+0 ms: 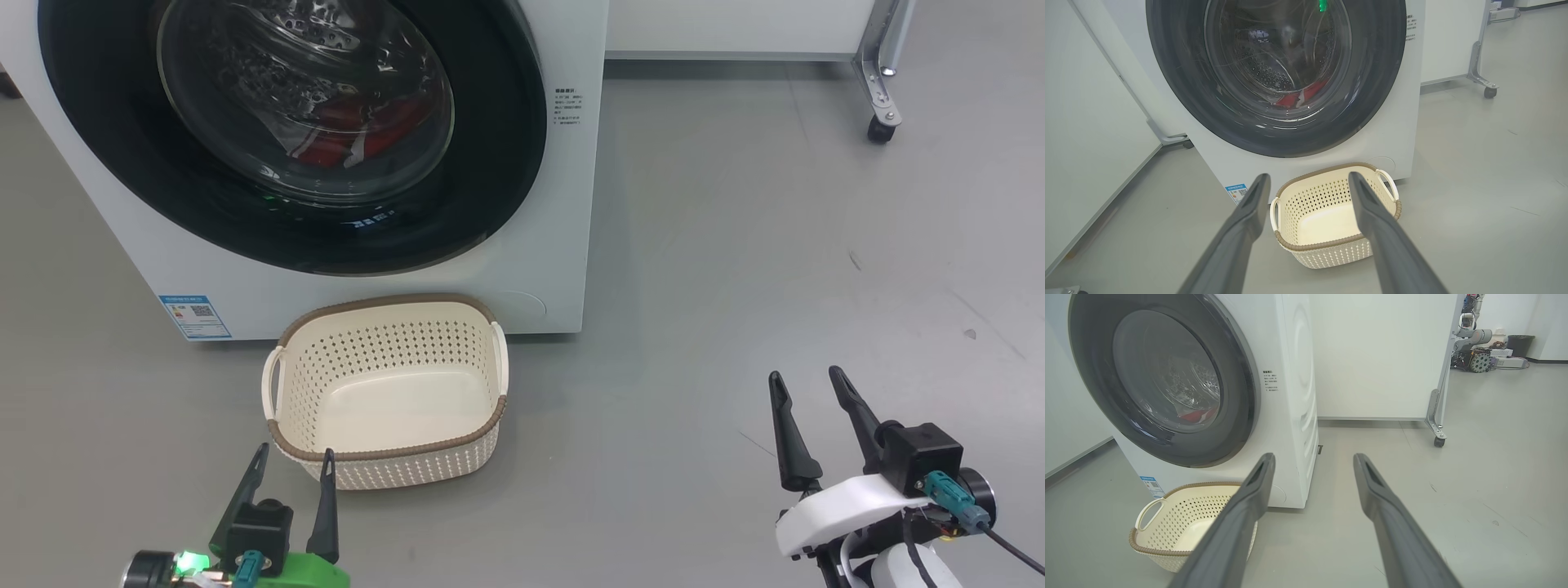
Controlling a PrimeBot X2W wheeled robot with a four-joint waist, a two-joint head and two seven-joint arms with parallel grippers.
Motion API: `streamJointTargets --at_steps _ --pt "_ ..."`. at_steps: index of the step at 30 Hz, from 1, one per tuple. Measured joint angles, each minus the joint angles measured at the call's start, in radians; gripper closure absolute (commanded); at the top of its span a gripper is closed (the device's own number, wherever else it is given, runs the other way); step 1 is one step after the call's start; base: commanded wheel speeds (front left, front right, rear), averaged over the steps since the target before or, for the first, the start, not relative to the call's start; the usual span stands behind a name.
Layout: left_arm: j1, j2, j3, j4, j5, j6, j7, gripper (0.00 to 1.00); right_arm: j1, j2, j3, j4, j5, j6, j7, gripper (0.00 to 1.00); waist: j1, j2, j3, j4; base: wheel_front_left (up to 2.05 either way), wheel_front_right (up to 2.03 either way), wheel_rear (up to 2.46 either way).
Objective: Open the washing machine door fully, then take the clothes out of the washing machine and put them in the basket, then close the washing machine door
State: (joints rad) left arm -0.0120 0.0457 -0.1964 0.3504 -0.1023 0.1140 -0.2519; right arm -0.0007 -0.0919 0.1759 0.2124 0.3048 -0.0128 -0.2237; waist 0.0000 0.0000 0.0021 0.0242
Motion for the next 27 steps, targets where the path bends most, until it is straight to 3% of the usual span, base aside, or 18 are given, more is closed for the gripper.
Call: streamJointTargets --at_steps 27 --pt "-0.02 -0.001 -0.003 0.035 -0.014 0.005 0.0 0.0 -0.012 0.0 0.0 0.032 0.0 -0.001 0.0 0.0 0.0 0.0 -0.002 0.004 0.0 0.0 0.0"
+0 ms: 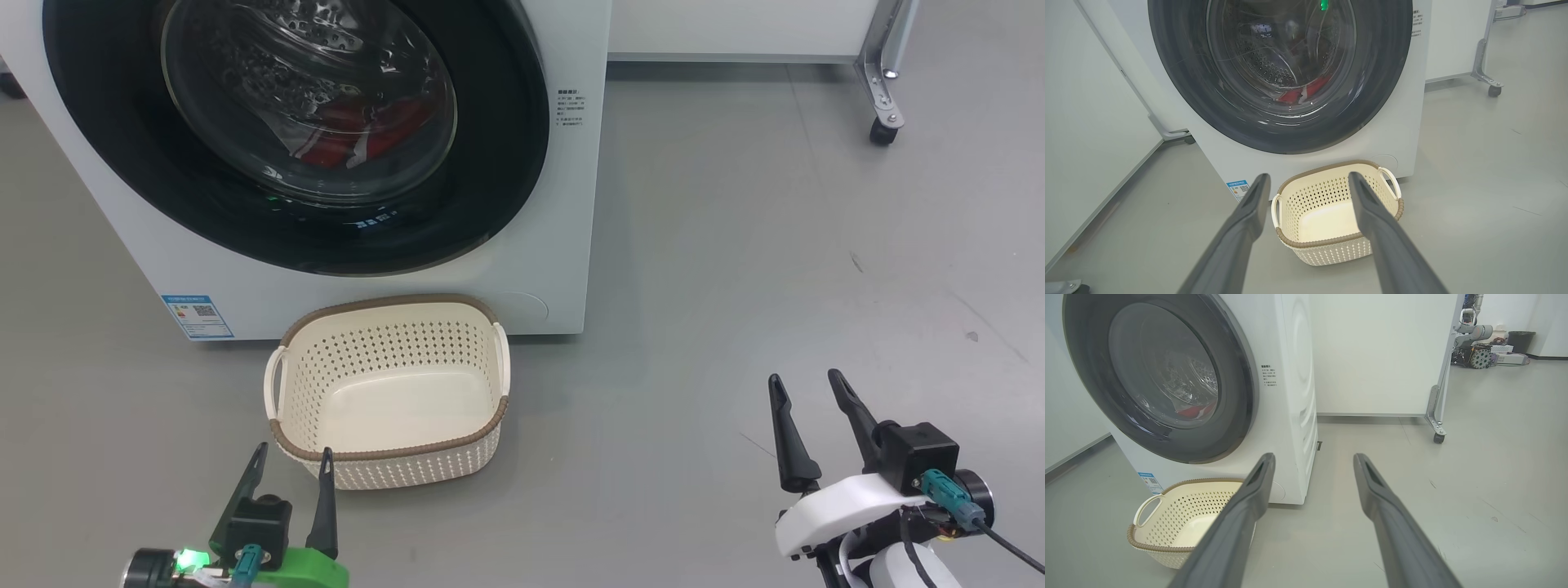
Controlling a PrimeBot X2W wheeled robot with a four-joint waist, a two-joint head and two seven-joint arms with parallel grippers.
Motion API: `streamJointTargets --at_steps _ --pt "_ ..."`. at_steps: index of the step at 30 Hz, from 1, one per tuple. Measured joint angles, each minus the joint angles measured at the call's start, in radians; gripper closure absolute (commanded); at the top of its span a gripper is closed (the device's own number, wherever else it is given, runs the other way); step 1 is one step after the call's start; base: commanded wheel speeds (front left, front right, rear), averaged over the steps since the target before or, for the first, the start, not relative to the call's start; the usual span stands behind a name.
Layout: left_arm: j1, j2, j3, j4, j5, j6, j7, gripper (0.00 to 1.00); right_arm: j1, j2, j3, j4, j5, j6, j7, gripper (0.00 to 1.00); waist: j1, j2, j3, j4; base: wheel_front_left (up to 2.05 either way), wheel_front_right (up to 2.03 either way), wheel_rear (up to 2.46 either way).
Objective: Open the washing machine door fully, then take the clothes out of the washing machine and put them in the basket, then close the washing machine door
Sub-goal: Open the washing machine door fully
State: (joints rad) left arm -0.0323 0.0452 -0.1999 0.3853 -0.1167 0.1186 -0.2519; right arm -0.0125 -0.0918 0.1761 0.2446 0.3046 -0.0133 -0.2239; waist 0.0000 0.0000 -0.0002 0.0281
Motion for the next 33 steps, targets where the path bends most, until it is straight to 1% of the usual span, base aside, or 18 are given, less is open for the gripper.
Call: streamJointTargets --at_steps 4,5,6,11,14,17,20,21,26,31,33 --pt "0.0 0.0 0.0 0.004 -0.007 0.0 0.0 0.0 0.0 -0.001 0.0 0.0 0.0 -0.008 0.0 0.0 0.0 0.0 0.0 0.002 0.0 0.0 0.0" --pt "0.0 0.0 0.0 0.005 -0.009 0.0 0.0 0.0 0.0 -0.001 0.0 0.0 0.0 -0.008 0.0 0.35 0.0 0.0 0.0 0.002 0.0 0.0 0.0" --pt "0.0 0.0 0.0 0.005 -0.01 0.0 0.0 0.0 0.0 -0.001 0.0 0.0 0.0 -0.009 0.0 0.99 0.0 0.0 0.0 0.003 0.0 0.0 0.0" --pt "-0.001 0.0 -0.002 0.005 -0.011 0.0 0.0 0.0 -0.001 0.001 -0.008 0.0 0.005 -0.009 -0.002 1.0 0.0 0.0 0.004 0.008 0.0 0.0 0.0" --pt "-0.005 0.0 -0.011 0.005 -0.012 0.0 0.0 0.0 -0.001 0.013 -0.038 -0.004 0.051 -0.008 -0.002 1.0 0.0 0.0 0.011 0.012 0.0 0.0 0.0" --pt "-0.015 -0.001 -0.016 0.004 -0.012 0.0 0.0 0.0 -0.001 0.033 -0.069 -0.008 0.137 -0.005 -0.002 1.0 0.0 0.0 0.022 0.018 0.0 0.0 0.0" --pt "-0.025 -0.001 -0.023 0.003 -0.012 0.0 0.0 0.0 -0.002 0.042 -0.112 -0.007 0.23 0.007 -0.002 1.0 0.0 0.0 0.035 0.025 0.0 0.0 0.0" --pt "-0.025 -0.001 -0.023 0.003 -0.012 0.0 0.0 0.0 -0.002 0.042 -0.112 -0.007 0.23 0.007 -0.002 1.0 0.0 0.0 0.035 0.025 0.0 0.0 0.0" --pt "-0.031 -0.001 -0.032 -0.002 -0.012 0.0 0.0 0.0 -0.038 0.055 -0.195 -0.007 0.437 0.039 0.021 1.0 0.0 0.0 0.063 0.038 0.0 0.0 0.0" --pt "-0.069 -0.001 -0.058 -0.01 -0.012 0.0 0.0 0.0 -0.122 0.055 -0.277 -0.008 0.639 0.051 0.076 1.0 0.0 0.0 0.108 0.058 0.0 0.0 0.0" --pt "-0.076 -0.002 -0.067 -0.012 -0.012 0.0 0.0 0.0 -0.154 0.054 -0.295 -0.009 0.682 0.054 0.097 1.0 0.0 0.0 0.124 0.067 0.0 0.0 0.0"
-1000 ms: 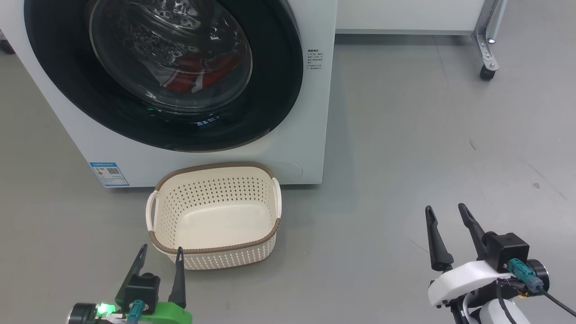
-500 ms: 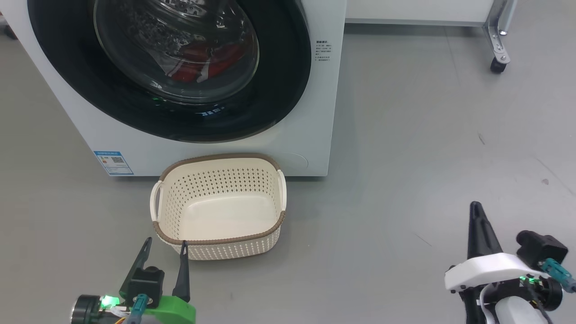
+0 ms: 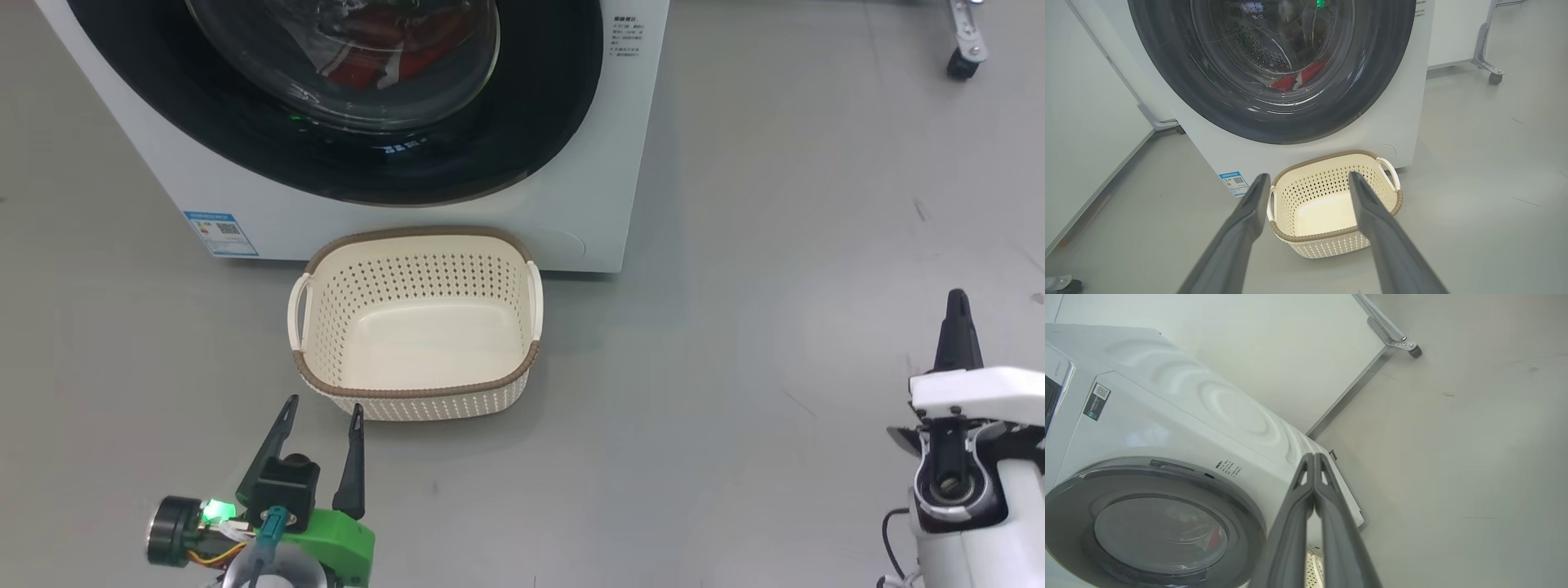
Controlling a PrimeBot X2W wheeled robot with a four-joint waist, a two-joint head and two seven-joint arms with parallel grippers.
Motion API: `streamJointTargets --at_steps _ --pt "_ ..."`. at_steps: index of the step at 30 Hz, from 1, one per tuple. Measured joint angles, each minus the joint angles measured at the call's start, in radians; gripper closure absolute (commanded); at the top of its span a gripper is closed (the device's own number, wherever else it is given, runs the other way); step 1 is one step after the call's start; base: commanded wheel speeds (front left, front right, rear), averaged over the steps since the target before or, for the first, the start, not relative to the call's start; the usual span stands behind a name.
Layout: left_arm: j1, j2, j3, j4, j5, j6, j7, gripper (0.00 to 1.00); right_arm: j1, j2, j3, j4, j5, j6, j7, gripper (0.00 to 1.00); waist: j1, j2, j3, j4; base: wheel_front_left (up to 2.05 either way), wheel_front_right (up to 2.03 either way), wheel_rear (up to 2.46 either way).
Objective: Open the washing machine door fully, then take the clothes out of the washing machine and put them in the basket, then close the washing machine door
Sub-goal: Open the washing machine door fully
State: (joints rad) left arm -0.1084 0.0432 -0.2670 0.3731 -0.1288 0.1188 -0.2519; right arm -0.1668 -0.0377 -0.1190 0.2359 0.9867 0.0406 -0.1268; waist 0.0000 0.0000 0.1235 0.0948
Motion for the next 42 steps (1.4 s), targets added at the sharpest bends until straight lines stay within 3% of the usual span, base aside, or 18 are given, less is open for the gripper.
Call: streamJointTargets --at_steps 8,23,34,42 --pt "-0.044 -0.001 -0.052 -0.022 -0.016 0.0 0.0 0.0 -0.145 -0.008 -0.064 -0.005 0.099 -0.009 0.082 1.0 0.0 0.0 0.065 0.047 0.0 0.0 0.0" --pt "-0.103 -0.003 -0.117 -0.063 -0.078 0.0 0.0 0.0 -0.443 -0.136 -0.05 0.014 0.136 -0.053 0.243 1.0 0.0 0.0 0.198 0.145 0.0 0.0 0.0" --pt "-0.128 -0.005 -0.182 -0.07 -0.107 0.0 0.0 0.0 -0.628 -0.15 -0.04 0.096 0.187 -0.072 0.327 1.0 0.0 0.0 0.274 0.208 0.0 0.0 0.0" --pt "-0.142 -0.007 -0.194 -0.1 -0.137 0.0 0.0 0.0 -0.742 -0.132 -0.083 0.145 0.3 -0.098 0.388 1.0 0.0001 0.0 0.31 0.256 0.0 0.0 0.0"
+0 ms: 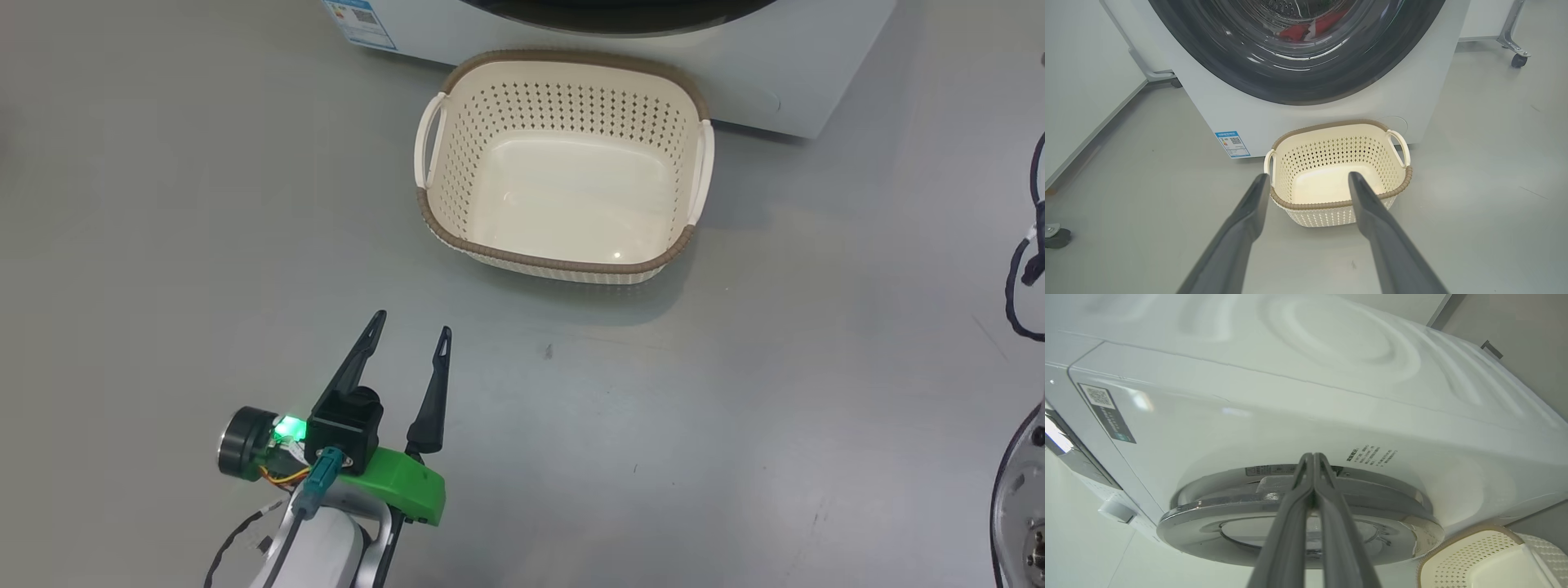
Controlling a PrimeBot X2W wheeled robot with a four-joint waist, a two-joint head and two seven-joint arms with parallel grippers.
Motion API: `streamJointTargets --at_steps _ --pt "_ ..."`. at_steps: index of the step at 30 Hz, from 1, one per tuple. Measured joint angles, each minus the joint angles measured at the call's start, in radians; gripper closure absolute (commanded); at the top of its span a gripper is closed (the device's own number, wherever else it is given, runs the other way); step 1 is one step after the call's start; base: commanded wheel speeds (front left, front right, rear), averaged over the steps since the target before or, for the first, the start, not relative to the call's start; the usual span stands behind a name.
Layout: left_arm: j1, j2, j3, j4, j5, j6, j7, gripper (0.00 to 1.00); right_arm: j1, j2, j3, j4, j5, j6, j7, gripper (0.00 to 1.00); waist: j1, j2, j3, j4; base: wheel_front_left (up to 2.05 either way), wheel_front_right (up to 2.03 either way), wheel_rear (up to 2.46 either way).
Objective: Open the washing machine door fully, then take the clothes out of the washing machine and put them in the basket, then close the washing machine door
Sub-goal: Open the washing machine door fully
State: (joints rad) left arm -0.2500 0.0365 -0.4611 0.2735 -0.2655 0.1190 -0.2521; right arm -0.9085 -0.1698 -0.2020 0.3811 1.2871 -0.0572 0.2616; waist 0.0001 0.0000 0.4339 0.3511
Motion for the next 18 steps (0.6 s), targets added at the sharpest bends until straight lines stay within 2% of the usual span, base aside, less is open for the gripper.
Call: streamJointTargets --at_steps 5,11,14,18 --pt "-0.002 0.0 -0.004 -0.009 -0.009 0.0 0.0 0.0 -0.063 0.002 -0.025 0.036 0.049 -0.026 0.036 1.0 0.0 0.0 0.019 0.029 0.0 0.0 0.0" --pt "-0.005 -0.002 -0.045 -0.011 -0.023 0.0 0.0 0.0 -0.109 -0.027 -0.057 0.084 0.1 -0.034 0.083 1.0 0.0 0.0 0.03 0.067 0.0 0.0 0.0" --pt "-0.005 -0.004 -0.032 -0.012 -0.025 0.0 0.0 0.0 -0.124 -0.032 -0.053 0.107 0.102 -0.049 0.099 1.0 0.0 0.0 0.03 0.087 0.0 0.0 0.0" --pt "-0.005 -0.003 -0.028 -0.013 -0.025 0.0 0.0 0.0 -0.176 -0.032 -0.053 0.118 0.105 -0.051 0.112 1.0 0.0 0.0 0.035 0.101 0.0 0.0 0.0"
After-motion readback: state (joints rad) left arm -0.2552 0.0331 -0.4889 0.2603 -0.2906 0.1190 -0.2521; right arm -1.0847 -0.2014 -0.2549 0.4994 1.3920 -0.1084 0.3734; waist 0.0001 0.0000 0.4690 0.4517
